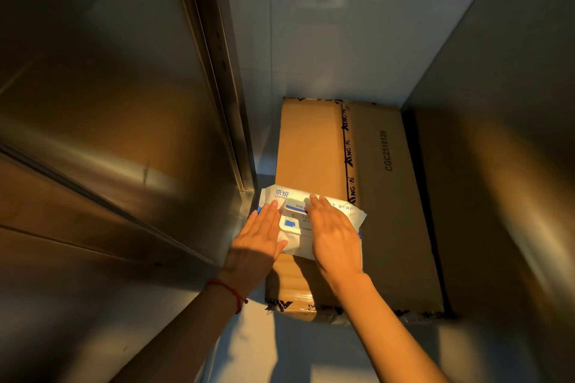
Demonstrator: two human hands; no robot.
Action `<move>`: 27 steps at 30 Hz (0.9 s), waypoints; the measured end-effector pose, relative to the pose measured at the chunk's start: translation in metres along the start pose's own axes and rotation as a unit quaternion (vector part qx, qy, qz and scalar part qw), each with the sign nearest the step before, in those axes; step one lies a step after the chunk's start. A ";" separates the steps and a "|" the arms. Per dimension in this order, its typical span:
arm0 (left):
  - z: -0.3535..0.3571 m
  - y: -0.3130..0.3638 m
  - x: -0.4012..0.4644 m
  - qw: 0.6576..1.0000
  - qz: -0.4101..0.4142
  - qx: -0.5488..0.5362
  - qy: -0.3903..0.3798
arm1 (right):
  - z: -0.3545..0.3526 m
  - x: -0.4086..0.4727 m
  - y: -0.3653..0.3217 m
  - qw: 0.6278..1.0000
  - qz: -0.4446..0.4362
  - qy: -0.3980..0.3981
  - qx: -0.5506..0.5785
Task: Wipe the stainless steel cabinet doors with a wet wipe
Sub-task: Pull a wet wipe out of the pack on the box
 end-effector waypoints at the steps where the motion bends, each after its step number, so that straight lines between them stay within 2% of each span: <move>1: -0.002 0.001 0.000 1.000 0.001 -0.009 0.002 | 0.000 -0.002 -0.001 1.000 -0.010 -0.001 -0.005; 8: -0.015 -0.001 -0.002 0.998 0.010 -0.052 0.046 | 0.001 -0.011 -0.007 1.000 -0.024 0.007 0.005; 16: -0.028 0.005 -0.002 0.995 -0.047 -0.066 0.050 | -0.004 -0.011 -0.004 1.000 -0.017 0.013 0.006; 21: -0.040 0.016 -0.002 0.996 -0.016 -0.031 0.083 | -0.006 -0.009 -0.004 1.000 -0.014 0.016 0.008; 24: -0.038 0.021 -0.001 0.999 0.018 0.007 0.044 | -0.006 -0.009 -0.004 1.000 -0.013 0.014 0.013; 27: -0.033 0.021 0.001 0.999 0.020 0.029 0.009 | -0.006 -0.010 -0.005 1.000 -0.013 0.007 0.008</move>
Point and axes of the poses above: each hand's wrist, its own x-axis towards the middle knuckle, its own z-axis out of the palm, y = z × x, the point moved 7 cm from there along x, towards the middle knuckle, and after that the axes turned 4 degrees about -z, right-handed, at the moved point
